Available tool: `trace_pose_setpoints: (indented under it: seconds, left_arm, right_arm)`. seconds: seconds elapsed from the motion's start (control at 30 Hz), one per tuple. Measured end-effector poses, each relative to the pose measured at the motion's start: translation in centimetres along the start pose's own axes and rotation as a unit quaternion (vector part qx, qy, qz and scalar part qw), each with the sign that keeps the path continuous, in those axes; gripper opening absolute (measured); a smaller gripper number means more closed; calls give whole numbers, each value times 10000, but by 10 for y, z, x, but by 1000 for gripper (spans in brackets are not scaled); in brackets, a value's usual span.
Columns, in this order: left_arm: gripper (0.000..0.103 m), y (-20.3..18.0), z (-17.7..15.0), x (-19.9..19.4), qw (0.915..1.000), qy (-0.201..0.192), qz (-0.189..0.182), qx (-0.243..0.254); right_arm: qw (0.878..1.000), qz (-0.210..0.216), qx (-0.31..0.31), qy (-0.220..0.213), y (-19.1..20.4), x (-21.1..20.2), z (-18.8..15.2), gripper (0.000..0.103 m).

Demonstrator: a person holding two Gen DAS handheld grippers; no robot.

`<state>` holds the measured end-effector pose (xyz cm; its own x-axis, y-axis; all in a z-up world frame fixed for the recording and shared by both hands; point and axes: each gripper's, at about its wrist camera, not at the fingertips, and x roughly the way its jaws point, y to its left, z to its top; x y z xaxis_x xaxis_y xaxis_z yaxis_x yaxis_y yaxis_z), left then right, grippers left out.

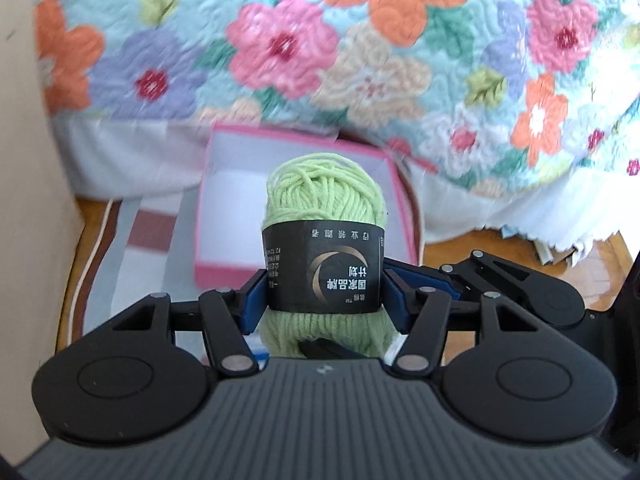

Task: Organize objects
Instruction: 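Carry the yarn skein with the left tool into the pink box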

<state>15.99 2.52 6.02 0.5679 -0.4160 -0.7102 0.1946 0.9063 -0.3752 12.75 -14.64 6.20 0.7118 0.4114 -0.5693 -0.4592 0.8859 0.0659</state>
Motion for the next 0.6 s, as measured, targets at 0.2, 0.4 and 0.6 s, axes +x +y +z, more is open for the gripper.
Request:
trace_pose_setpoints:
  seconds: [0.2, 0.4, 0.6]
  left_arm:
    - [59, -15, 56, 49, 10000, 24, 4, -4]
    - [59, -7, 83, 121, 9995, 231, -60, -211]
    - [59, 1, 79, 191, 9991, 366, 91, -215]
  right_arm:
    - [9997, -165, 145, 121, -72, 46, 36, 67]
    - [9985, -147, 374, 369, -122, 90, 31, 67]
    - [9936, -56, 695, 893, -165, 144, 10, 67]
